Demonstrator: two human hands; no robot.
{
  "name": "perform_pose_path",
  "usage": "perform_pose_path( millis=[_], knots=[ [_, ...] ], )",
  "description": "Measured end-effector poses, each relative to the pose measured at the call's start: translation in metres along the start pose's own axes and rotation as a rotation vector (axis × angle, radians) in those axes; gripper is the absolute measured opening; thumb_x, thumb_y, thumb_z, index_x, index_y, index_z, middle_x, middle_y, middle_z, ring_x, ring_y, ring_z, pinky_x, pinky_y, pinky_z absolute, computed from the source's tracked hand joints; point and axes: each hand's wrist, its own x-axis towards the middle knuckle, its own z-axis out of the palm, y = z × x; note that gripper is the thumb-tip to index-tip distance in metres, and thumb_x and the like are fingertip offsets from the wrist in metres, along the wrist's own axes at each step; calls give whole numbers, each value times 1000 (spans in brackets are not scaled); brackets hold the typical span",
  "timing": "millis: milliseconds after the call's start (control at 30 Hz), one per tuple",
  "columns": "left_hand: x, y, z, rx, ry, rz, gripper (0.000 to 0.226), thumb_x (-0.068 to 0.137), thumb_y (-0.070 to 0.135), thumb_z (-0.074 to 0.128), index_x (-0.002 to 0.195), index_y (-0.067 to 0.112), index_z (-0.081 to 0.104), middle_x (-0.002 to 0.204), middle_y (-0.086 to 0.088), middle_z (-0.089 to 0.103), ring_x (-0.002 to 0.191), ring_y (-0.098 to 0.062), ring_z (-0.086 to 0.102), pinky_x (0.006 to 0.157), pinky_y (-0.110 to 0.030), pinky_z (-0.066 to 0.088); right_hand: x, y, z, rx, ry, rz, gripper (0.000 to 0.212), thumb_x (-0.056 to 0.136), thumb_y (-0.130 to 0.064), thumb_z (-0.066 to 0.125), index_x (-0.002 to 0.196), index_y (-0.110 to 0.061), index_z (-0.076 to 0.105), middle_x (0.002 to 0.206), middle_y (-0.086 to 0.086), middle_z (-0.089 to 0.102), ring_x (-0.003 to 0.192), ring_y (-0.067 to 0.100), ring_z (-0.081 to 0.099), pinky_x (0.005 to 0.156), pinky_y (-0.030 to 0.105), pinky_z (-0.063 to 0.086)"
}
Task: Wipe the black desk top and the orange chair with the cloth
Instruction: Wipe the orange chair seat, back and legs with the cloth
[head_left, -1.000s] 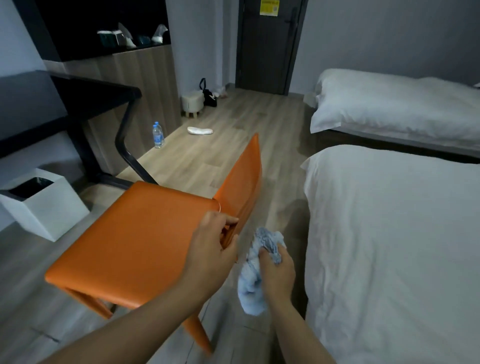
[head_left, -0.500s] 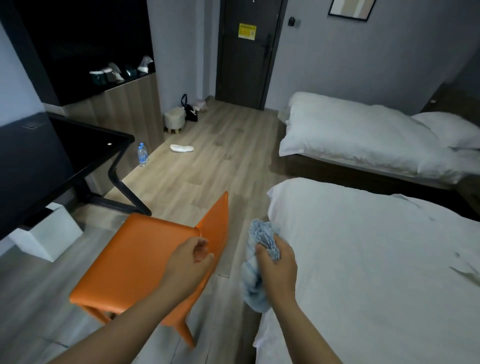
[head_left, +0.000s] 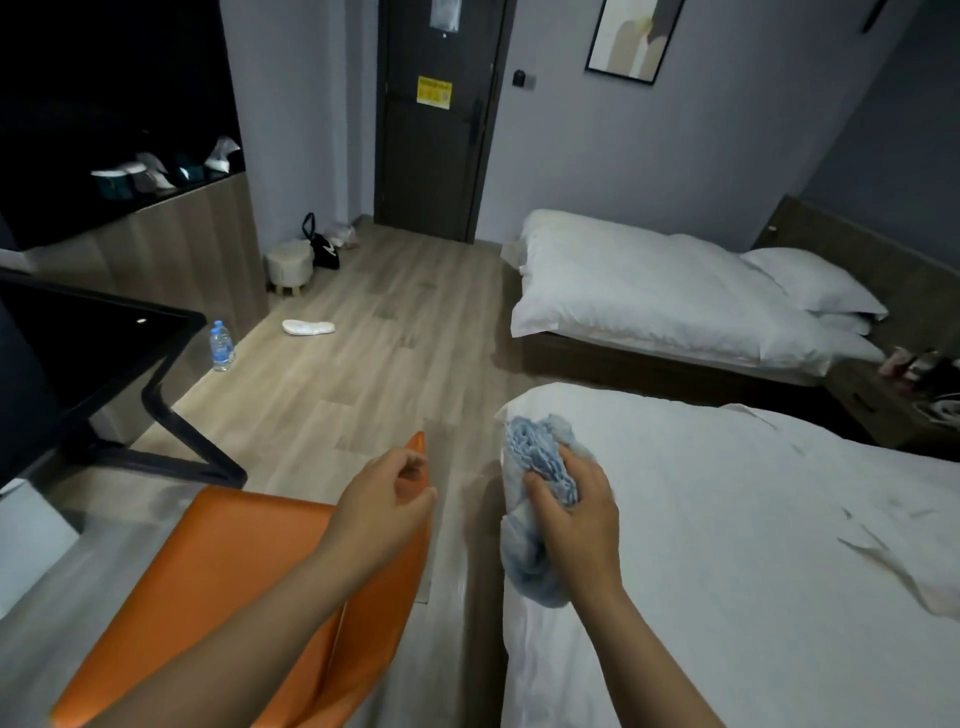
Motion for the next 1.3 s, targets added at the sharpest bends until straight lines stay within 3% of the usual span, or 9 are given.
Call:
perform_pose_path(
  millis=[267, 500, 633, 700, 833, 967, 1133, 1233, 1300],
  knots=[
    [79, -16, 10, 18, -2, -21, 29, 90, 22, 62, 118, 23, 57, 116, 5, 57, 102, -11, 57, 89, -31, 50, 77, 28, 31, 44, -15, 27, 30, 93, -28, 62, 114, -45, 51, 114, -17, 54, 106, 7, 57, 90, 17, 44],
    [195, -38, 35, 42, 125, -84, 29, 89, 22, 63, 117, 25, 57, 113, 8, 57, 96, -7, 58, 78, -21, 46, 210, 66, 77, 80, -138, -63, 32, 92, -23, 62, 109, -48, 53, 109, -18, 58, 105, 2, 55, 91, 14, 41],
    [267, -43, 50, 57, 213, -185, 27, 88, 23, 64, 114, 26, 57, 113, 7, 58, 96, -8, 59, 77, -19, 44, 301, 81, 104, 76, -284, -126, 37, 89, -17, 64, 102, -51, 55, 98, -32, 56, 100, -10, 52, 86, 4, 35],
    [300, -39, 57, 64, 242, -231, 29, 88, 24, 63, 116, 25, 57, 113, 8, 58, 96, -7, 58, 74, -13, 42, 344, 88, 115, 59, -324, -167, 33, 89, -16, 64, 106, -44, 60, 97, -30, 56, 98, -16, 49, 83, 0, 33],
    [357, -32, 71, 86, 285, -295, 30, 88, 26, 64, 117, 24, 57, 112, 8, 58, 95, -8, 59, 78, -19, 45, 419, 103, 140, 53, -400, -173, 33, 90, -27, 62, 123, -29, 61, 116, -10, 57, 104, 0, 54, 94, 18, 43],
    [406, -37, 77, 77, 340, -346, 28, 87, 22, 65, 114, 22, 58, 110, 6, 60, 91, -7, 60, 73, -14, 43, 468, 116, 166, 85, -422, -201, 30, 90, -32, 63, 120, -29, 61, 111, -8, 60, 99, 5, 61, 88, 25, 52],
    [462, -59, 71, 74, 402, -395, 28, 87, 23, 65, 114, 23, 58, 109, 8, 60, 91, -8, 60, 73, -17, 42, 523, 124, 208, 44, -493, -242, 32, 92, -34, 61, 123, -29, 60, 112, -13, 56, 101, -5, 57, 84, 11, 46],
    [498, -82, 56, 60, 462, -421, 28, 87, 22, 66, 114, 22, 58, 108, 7, 60, 91, -8, 60, 70, -13, 41, 554, 119, 254, 52, -538, -300, 33, 91, -34, 60, 124, -30, 60, 117, -12, 58, 103, -3, 57, 89, 16, 48],
    [522, -100, 42, 26, 519, -443, 28, 86, 21, 66, 114, 21, 59, 108, 6, 60, 91, -9, 60, 71, -15, 41, 575, 113, 291, 27, -591, -333, 37, 91, -32, 61, 127, -29, 58, 122, -11, 56, 103, -7, 52, 88, 3, 38]
  ],
)
